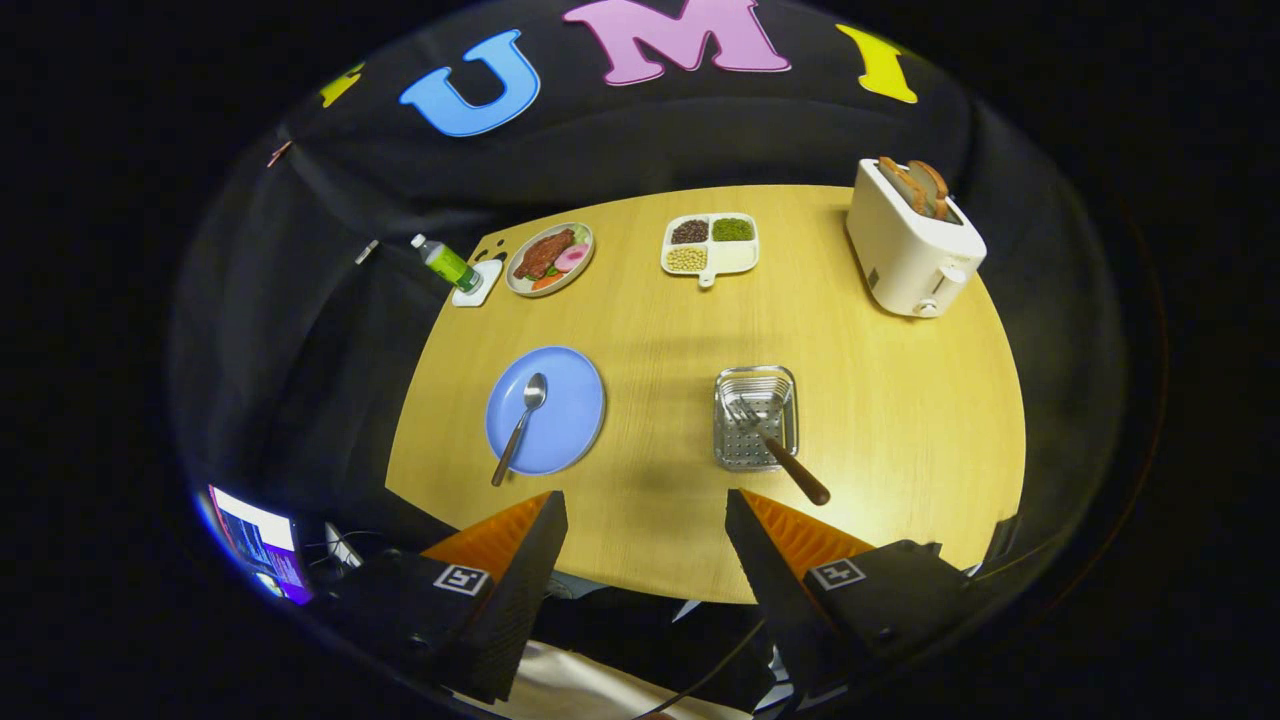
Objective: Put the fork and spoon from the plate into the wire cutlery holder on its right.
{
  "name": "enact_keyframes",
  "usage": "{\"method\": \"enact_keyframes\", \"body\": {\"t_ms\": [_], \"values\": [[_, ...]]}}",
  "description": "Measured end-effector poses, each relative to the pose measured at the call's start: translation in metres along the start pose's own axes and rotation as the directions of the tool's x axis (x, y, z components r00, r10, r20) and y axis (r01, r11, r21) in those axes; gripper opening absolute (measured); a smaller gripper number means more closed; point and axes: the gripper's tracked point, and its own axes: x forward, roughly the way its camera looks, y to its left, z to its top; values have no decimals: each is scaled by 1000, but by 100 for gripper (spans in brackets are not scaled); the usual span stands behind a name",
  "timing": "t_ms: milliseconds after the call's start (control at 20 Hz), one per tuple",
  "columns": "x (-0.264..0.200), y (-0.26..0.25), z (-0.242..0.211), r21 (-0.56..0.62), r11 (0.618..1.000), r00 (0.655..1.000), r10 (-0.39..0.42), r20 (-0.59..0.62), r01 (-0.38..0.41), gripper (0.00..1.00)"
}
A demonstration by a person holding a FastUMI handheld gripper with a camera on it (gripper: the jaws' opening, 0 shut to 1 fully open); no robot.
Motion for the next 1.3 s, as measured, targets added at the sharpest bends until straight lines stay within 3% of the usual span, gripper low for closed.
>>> {"method": "enact_keyframes", "body": {"t_ms": [450,1100,1300], "values": [[52,69,9,-59,997,996,48,-77,-53,100],[191,161,-31,-128,987,972,63,-227,-94,100],[226,169,-32,-135,988,971,37,-236,-71,99]]}}
